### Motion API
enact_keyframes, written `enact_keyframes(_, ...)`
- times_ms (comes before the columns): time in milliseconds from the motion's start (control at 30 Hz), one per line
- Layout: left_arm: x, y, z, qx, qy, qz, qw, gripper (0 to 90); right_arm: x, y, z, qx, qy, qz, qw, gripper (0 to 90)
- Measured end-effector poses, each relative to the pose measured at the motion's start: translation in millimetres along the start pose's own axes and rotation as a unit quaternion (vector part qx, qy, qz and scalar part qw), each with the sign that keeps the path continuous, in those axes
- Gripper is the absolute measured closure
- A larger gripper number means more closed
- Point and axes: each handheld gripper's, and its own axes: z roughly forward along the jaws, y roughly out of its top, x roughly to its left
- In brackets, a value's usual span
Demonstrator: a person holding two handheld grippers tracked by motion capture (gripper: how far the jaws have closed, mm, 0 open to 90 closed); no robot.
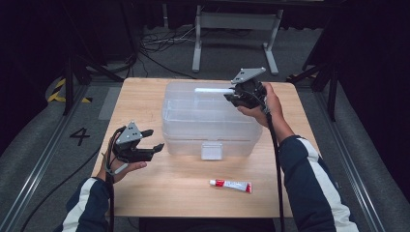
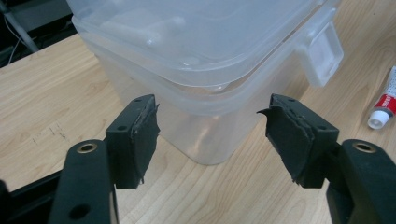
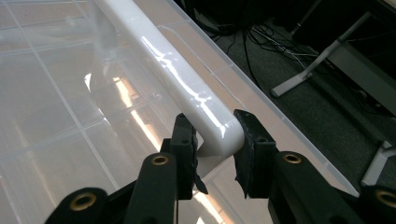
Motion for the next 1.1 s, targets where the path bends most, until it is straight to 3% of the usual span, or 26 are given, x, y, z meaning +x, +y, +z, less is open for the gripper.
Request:
enact_keyframes(100, -0.5, 0.0, 3.7, -0.013, -0.007, -0.017, 0.9998, 39.1, -2.4, 1.4, 0.3, -0.001, 0.002, 0.005, 1.0000, 71.0)
enact_keyframes(233, -4.1, 2.5, 11.1, -0.008, -0.014, -0.007, 0.9998, 48.2, -5.5, 4.0, 0.7, -0.001, 0.002, 0.009, 1.0000, 70.8)
enact_keyframes(300, -6.4, 4.0, 13.2, -0.008, -0.004, 0.008, 0.9999, 56.0, -7.3, 5.5, 1.0, 0.001, 0.004, 0.014, 0.9999, 70.7)
enact_keyframes(467, -4.1, 5.0, 14.9, -0.018, -0.017, -0.002, 0.9997, 62.2, -10.2, 9.1, 1.5, 0.008, 0.006, 0.021, 0.9997, 70.6)
enact_keyframes(867, -5.9, 8.4, 21.1, -0.018, 0.000, -0.003, 0.9998, 87.0, -11.8, 11.4, -2.4, 0.009, 0.003, 0.014, 0.9999, 69.5)
enact_keyframes(1100, -6.1, 8.2, 22.1, -0.014, 0.002, 0.002, 0.9999, 89.6, -12.1, 9.2, -7.1, 0.000, 0.010, 0.019, 0.9998, 66.1)
